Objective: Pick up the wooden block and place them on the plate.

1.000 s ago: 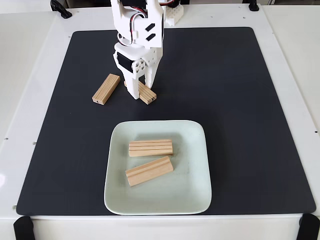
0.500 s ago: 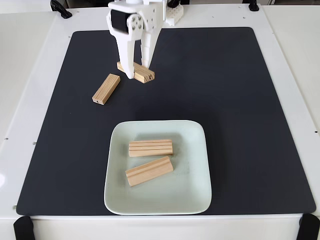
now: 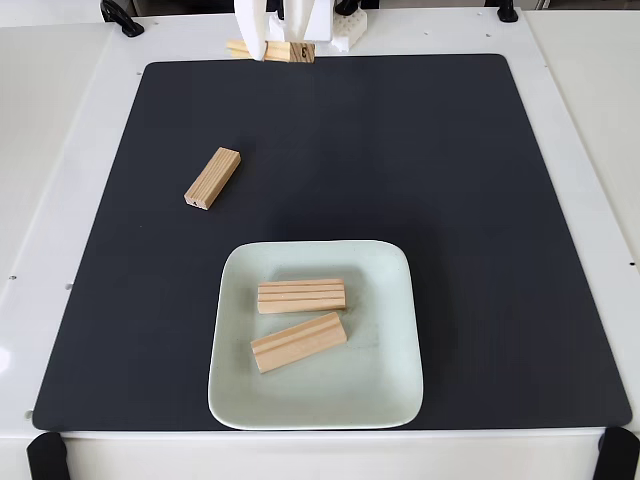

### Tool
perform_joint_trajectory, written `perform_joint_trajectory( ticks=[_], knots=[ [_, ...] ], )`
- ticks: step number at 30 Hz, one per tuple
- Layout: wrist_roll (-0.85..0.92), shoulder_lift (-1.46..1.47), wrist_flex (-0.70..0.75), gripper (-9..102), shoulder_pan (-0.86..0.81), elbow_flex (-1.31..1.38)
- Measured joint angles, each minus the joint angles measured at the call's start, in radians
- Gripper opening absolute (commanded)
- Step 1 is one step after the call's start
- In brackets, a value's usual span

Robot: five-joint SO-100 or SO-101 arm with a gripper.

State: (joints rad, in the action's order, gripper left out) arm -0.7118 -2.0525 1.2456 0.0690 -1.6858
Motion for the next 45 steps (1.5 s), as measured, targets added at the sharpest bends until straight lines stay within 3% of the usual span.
perform_joint_trajectory(
  ticks=[4,15,28,37,45],
  knots=[
    [0.028,-0.002,0.0,0,0.0,0.0],
    [0.442,-0.002,0.008,0,0.012,-0.04],
    [0.486,0.066,0.008,0,-0.018,-0.078],
    [0.492,0.476,0.008,0,-0.041,0.307],
    [0.65,0.782,0.008,0,-0.037,0.603]
  ],
)
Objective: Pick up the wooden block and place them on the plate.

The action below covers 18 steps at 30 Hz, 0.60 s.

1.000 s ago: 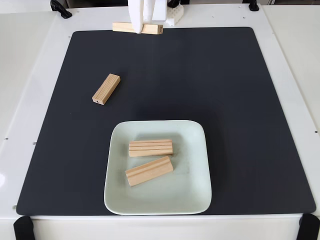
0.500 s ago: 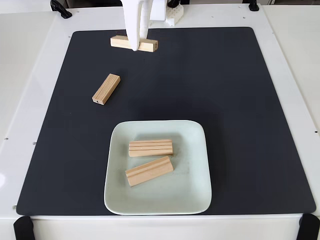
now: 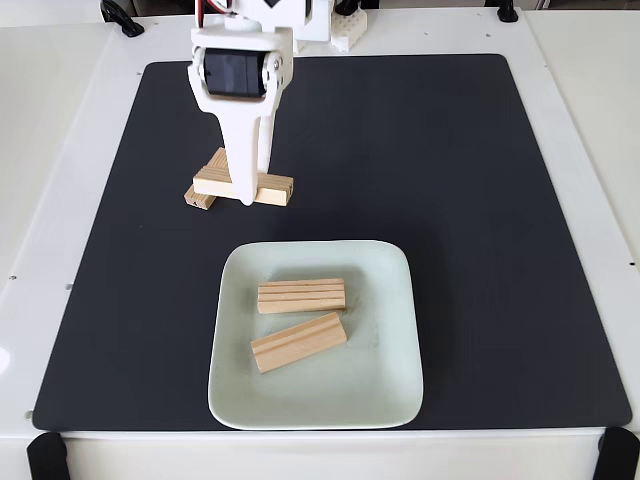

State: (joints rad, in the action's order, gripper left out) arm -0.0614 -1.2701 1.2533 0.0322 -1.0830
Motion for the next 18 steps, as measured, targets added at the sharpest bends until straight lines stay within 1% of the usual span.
perform_joint_trajectory(
  ticks=[6,10,18],
  knots=[
    [0.032,0.15,-0.002,0,0.02,0.155],
    [0.032,0.227,-0.049,0,0.044,0.225],
    [0.032,0.304,-0.137,0,0.058,0.253]
  ],
)
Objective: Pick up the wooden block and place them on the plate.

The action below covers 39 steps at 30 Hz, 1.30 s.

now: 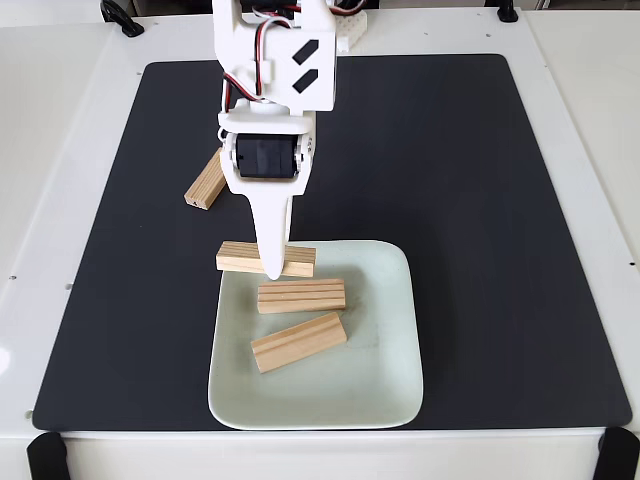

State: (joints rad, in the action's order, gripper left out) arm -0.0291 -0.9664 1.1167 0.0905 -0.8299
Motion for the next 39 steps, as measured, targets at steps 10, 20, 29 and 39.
perform_joint_trajectory(
  ticks=[10,20,29,39],
  knots=[
    [0.0,0.041,-0.066,14,0.029,0.002],
    [0.0,0.041,-0.066,26,0.046,0.002],
    [0.0,0.041,-0.029,15,0.026,0.002],
    [-0.041,-0.143,0.046,-1,0.018,-0.163]
  ],
)
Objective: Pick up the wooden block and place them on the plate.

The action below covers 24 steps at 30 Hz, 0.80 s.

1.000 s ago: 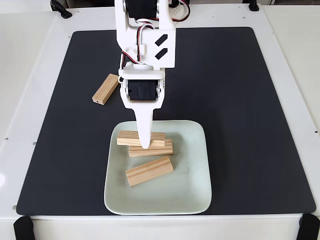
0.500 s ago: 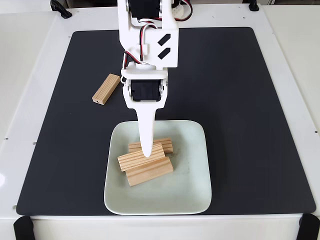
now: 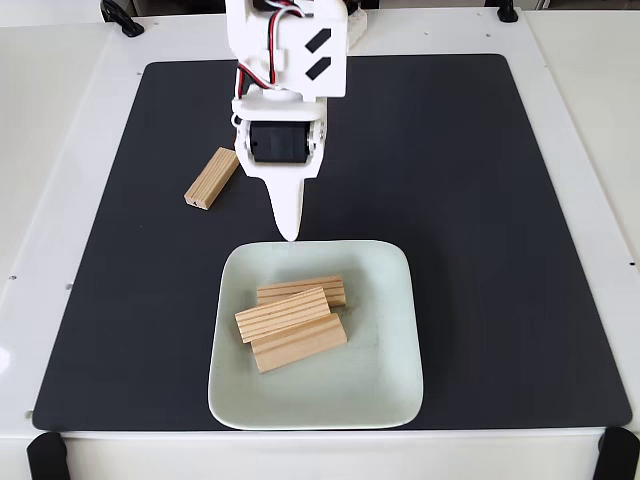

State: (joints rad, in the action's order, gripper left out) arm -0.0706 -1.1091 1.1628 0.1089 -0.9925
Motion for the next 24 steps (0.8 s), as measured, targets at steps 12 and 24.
perform_joint_trajectory(
  ticks=[12,24],
  knots=[
    [-0.173,-0.52,0.0,-1,-0.074,-0.477],
    [-0.442,-1.123,0.0,-1,-0.268,-0.974]
  ],
)
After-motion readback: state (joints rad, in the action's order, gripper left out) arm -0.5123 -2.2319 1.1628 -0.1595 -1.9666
